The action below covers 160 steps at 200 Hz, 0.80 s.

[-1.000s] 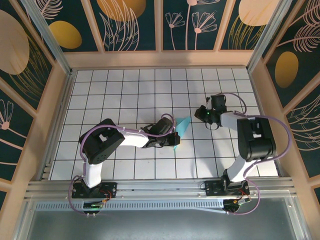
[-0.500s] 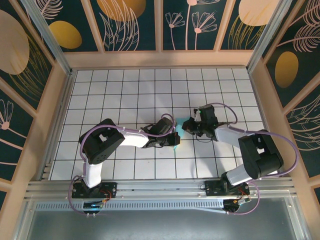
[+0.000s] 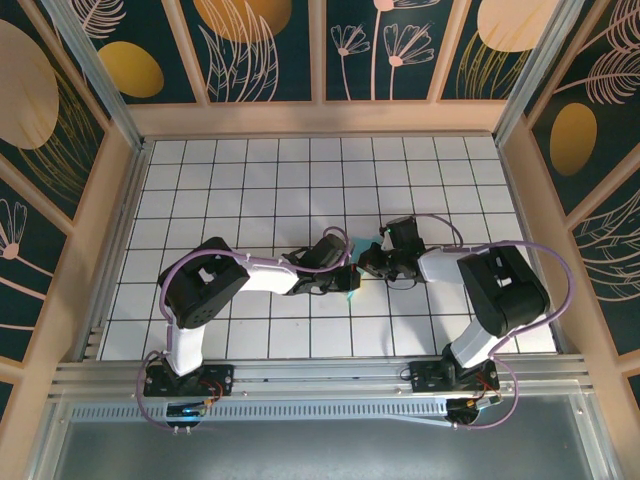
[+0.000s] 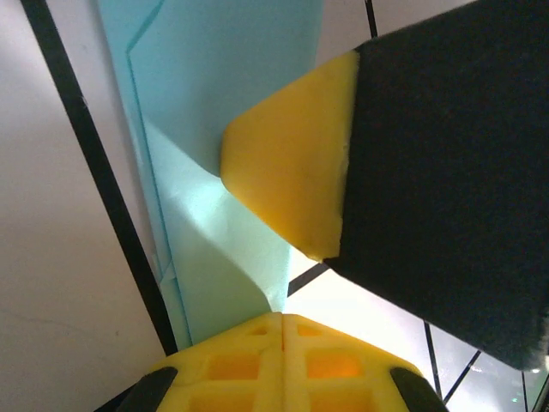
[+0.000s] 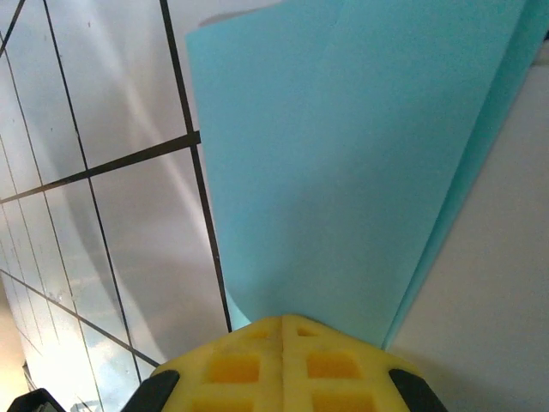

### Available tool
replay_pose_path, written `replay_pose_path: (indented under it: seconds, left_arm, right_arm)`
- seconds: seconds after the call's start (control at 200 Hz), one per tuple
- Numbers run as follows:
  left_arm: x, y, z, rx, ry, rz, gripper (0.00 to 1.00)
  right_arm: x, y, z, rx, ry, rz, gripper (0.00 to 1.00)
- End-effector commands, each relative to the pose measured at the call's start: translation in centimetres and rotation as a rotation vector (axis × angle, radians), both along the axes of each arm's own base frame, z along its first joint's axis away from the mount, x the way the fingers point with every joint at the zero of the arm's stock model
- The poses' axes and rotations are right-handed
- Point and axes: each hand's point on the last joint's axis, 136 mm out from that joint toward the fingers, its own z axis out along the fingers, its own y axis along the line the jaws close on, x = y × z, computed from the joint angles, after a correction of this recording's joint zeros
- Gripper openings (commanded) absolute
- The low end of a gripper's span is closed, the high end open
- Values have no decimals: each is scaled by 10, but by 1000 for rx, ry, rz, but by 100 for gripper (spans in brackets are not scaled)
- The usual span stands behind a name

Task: Fold a paper plane with a square sheet of paper (fold left side to right side)
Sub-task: Fold the wing for the fifth time at the center of the table.

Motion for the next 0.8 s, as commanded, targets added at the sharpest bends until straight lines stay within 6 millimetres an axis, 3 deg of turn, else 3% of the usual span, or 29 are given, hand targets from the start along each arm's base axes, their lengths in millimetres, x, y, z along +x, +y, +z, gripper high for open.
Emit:
replay_pose_path:
  seconds: [0.0,0.075,0.1,0.195,0.415,0.55,0.576,0.796]
  left_arm:
    - [-18,36,-40,189,90,13,4]
    - [-17,36,-33,182,80,11,6]
    - [-10,26,-20,153,58,12,7]
    - [-1,22,1,117,26,19,10]
    - [3,11,48,-44,5,-5,10]
    - [-8,0,60,-130,51,-52,7]
    - [-14,4,52,-127,77,-60,7]
    - [-26,1,41,-148,133,-99,4]
  right_arm:
    - [-14,-5,-23,-33,73,3,0]
    - [-22,-7,-31,-36,110,-1,0]
    - [-25,-8,-33,-37,118,-1,0]
    - [-32,-13,-40,-44,144,-9,0]
    - [-36,-15,-40,-39,148,0,0]
    - [-34,-16,-39,-55,140,4,0]
    - [-34,-17,-40,-61,143,2,0]
    - [-36,-19,-42,-73,146,5,0]
